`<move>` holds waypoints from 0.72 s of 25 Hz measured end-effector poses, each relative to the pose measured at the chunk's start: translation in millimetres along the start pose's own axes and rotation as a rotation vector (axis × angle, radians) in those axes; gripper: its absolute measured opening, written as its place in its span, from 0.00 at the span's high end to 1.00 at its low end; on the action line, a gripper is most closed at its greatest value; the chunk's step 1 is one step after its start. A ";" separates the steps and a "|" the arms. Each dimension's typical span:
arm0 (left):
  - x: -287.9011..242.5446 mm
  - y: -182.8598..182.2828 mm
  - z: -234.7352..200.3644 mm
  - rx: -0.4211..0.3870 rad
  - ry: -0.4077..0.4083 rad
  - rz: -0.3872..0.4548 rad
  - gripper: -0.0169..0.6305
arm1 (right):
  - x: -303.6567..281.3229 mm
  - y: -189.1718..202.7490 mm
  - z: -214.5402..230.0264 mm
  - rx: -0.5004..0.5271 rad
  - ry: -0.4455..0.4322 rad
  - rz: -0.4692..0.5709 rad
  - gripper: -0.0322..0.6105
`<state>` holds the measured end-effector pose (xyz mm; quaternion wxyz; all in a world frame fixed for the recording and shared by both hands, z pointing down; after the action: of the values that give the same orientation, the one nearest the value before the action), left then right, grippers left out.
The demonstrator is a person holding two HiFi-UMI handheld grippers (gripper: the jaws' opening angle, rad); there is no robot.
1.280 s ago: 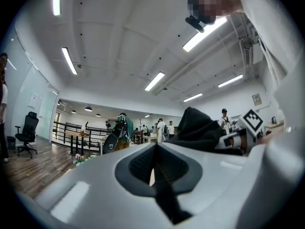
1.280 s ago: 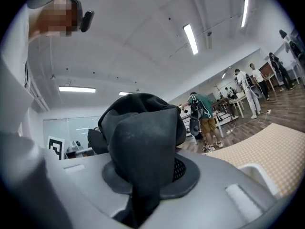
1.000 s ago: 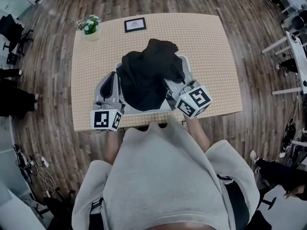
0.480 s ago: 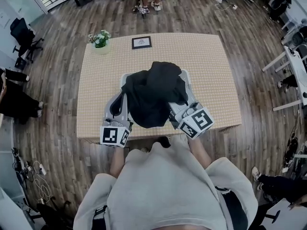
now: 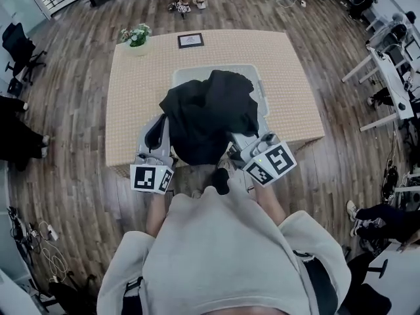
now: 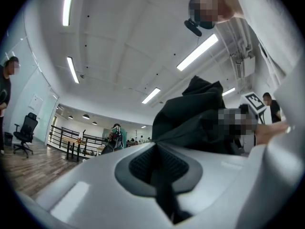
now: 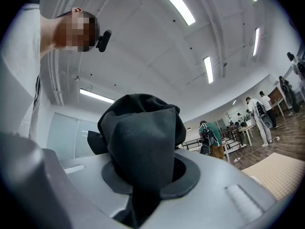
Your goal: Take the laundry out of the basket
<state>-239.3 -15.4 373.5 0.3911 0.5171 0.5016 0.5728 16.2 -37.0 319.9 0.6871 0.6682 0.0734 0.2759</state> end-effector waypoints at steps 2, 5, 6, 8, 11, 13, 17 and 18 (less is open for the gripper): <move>18.1 -7.1 -3.4 0.002 0.009 0.009 0.96 | 4.7 -1.8 -21.7 0.008 0.005 0.005 0.83; 40.7 -14.4 -1.8 0.012 0.020 0.029 0.96 | 14.3 -2.5 -47.8 0.010 -0.004 0.019 0.83; 46.2 -16.5 1.3 0.013 0.024 0.036 0.96 | 18.4 -3.2 -54.4 0.008 -0.007 0.024 0.83; 56.2 -19.7 9.3 0.017 0.027 0.045 0.96 | 28.0 -4.8 -64.5 0.004 -0.010 0.028 0.83; 72.2 -22.0 22.7 0.020 0.027 0.048 0.96 | 45.5 -6.8 -75.0 0.001 -0.014 0.028 0.83; 83.6 -23.9 33.6 0.018 0.026 0.044 0.96 | 59.5 -8.7 -81.4 -0.002 -0.020 0.025 0.83; 107.5 -28.6 68.1 0.005 0.020 0.036 0.96 | 97.5 -12.7 -93.2 -0.024 -0.039 0.028 0.83; 114.9 -29.2 79.3 0.003 0.017 0.031 0.96 | 109.2 -13.7 -96.5 -0.029 -0.044 0.025 0.83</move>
<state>-181.6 114.8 364.8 0.3770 0.5208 0.4976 0.5823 66.1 100.5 326.8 0.6945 0.6649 0.0458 0.2709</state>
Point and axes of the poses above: the fingertips, and each gripper's own axes: x backward along the fingers, z to its right, y out of its underside, the point moved 10 cm from there along x, backward along the fingers, and after that the axes turned 14 degrees about -y, right-handed, at the moved point
